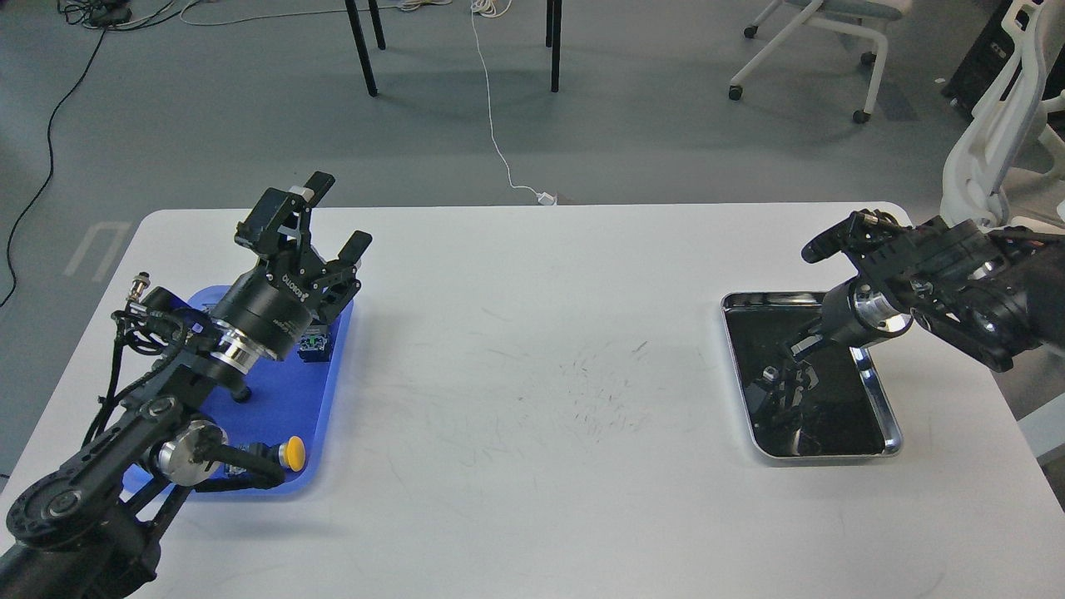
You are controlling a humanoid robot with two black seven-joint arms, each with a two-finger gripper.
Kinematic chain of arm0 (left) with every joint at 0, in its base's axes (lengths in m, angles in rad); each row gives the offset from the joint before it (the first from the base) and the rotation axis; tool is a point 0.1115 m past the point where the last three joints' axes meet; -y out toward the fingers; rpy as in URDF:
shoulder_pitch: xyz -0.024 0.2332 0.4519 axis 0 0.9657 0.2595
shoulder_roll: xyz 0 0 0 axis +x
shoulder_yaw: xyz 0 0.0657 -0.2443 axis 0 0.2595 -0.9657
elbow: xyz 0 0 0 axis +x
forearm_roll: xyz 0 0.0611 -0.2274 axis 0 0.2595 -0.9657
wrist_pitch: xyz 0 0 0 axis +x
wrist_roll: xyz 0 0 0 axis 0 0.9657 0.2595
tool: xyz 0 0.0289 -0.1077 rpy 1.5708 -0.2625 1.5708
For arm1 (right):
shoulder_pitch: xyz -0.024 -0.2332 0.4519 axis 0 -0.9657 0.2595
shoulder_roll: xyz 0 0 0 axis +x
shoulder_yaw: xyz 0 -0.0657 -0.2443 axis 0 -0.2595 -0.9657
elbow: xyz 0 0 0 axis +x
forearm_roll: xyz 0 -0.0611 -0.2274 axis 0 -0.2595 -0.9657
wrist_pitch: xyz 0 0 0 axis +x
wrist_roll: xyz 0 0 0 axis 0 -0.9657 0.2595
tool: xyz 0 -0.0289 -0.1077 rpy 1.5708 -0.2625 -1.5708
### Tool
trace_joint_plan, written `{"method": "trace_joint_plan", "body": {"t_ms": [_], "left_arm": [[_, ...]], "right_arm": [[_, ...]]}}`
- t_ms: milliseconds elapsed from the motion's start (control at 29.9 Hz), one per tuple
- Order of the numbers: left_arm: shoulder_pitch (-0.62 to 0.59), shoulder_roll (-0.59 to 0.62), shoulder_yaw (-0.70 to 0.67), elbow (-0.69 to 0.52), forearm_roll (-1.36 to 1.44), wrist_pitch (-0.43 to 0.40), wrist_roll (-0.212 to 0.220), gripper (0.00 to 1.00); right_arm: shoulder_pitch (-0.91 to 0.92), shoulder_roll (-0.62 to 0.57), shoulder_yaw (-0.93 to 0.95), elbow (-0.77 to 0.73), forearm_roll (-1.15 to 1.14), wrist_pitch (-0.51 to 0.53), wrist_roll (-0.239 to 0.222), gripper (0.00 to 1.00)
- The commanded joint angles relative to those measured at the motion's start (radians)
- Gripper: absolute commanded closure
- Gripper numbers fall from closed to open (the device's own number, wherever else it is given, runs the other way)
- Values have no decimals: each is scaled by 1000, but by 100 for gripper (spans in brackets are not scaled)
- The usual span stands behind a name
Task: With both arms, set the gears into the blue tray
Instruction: 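Lift the second part and carry it toward the table center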
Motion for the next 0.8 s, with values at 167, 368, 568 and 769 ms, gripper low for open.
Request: {"method": "trace_joint_plan", "body": {"t_ms": [167, 368, 568, 769], "left_arm": [[-1, 0, -1, -1, 0, 0, 0, 2], [1, 9, -27, -6, -3, -1, 0, 2], [19, 32, -58, -9, -5, -3, -2, 2], [45, 47, -88, -9, -5, -29, -2, 2]], "right_arm": [[181, -33, 6, 169, 31, -1, 0, 79], [246, 125, 2, 209, 95, 6, 0, 79], [237, 338, -15, 155, 128, 6, 0, 79], [212, 414, -58, 100, 164, -2, 0, 79]]}}
